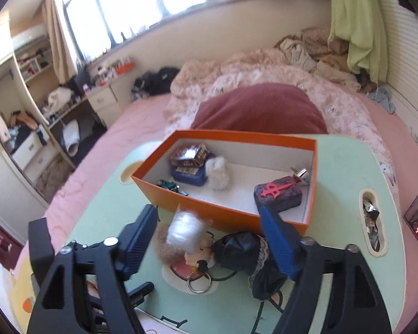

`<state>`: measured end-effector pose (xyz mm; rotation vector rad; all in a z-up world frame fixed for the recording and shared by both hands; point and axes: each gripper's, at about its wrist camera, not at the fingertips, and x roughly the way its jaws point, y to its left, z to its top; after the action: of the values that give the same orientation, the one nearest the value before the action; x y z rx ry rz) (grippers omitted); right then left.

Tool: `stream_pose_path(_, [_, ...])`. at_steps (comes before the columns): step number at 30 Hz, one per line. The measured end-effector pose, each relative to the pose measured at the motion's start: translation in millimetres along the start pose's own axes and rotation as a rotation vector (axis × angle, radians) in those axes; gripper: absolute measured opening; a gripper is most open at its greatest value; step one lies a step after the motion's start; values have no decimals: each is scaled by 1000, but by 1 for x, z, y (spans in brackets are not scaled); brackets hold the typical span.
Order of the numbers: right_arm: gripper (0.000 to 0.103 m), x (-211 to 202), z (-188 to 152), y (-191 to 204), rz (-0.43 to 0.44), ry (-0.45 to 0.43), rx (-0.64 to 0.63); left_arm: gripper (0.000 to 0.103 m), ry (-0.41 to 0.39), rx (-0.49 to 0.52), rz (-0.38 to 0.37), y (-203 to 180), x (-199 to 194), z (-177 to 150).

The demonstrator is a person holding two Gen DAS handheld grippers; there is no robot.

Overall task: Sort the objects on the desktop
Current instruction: 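Lift the bubble-wrap bag out and set it behind the beige fur ball, then reach the left gripper into the box and grasp the white fluffy fur piece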

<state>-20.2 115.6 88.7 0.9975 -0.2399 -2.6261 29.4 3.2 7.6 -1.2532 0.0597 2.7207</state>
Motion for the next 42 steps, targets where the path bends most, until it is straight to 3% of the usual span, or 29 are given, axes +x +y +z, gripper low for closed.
stream_pose_path(6, [82,-13,-61,7,-32,61,-42,103,0,0,1,0,0,0])
stream_pose_path(11, [82,3,-86,21,-154,149,-161,103,0,0,0,0,0,0])
stream_pose_path(13, [82,22,-94,15,-194,230,-152,103,1,0,1,0,0,0])
stream_pose_path(15, [93,28,-95,13,-207,240,-160,103,1,1,5,0,0,0])
stream_pose_path(20, [99,32,-97,10,-221,245,-152,103,2,-2,5,0,1,-1])
stream_pose_path(34, [102,31,-97,9,-222,246,-151,103,2,-3,8,0,1,-1])
stream_pose_path(38, [102,31,-97,9,-221,246,-150,103,6,-42,50,4,-1,0])
stream_pose_path(40, [102,28,-98,10,-221,245,-151,103,-22,-66,59,7,-10,3])
stream_pose_path(42, [103,28,-98,10,-222,246,-151,103,-99,-93,40,10,-29,11])
